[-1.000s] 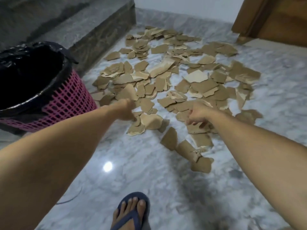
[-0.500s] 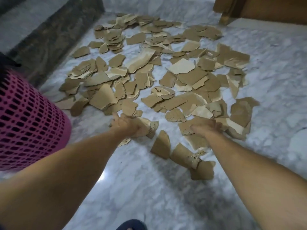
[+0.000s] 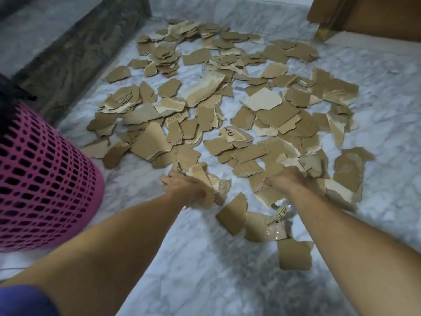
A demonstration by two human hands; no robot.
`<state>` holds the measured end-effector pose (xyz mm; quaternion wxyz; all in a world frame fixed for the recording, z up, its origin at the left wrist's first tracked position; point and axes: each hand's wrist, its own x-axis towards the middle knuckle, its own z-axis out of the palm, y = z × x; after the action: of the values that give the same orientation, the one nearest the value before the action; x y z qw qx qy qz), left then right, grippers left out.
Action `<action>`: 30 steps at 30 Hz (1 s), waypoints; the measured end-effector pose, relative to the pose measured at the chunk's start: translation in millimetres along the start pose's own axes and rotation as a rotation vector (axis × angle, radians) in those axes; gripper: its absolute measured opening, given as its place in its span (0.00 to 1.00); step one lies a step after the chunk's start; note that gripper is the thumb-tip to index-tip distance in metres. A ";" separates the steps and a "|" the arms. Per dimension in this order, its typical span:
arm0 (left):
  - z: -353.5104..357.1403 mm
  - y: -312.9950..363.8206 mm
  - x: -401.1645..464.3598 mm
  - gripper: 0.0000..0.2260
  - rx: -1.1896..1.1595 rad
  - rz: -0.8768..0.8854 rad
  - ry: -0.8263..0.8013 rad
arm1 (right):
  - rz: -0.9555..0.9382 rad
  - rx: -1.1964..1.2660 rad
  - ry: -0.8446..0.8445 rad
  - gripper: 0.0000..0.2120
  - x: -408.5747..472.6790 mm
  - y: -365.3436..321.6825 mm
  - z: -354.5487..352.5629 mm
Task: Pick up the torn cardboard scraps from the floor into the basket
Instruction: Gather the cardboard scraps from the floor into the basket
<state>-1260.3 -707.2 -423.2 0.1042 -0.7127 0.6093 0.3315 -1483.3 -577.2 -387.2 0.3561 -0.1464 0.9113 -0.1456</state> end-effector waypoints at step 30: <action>-98.4 8.8 135.3 0.51 -0.257 -0.016 0.274 | -0.274 -0.209 -0.097 0.52 70.0 -141.1 52.3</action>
<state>-1229.4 -871.8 -427.4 -0.0690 -0.7634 0.5648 0.3057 -1473.3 -740.6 -414.2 0.3592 -0.3126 0.8747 -0.0899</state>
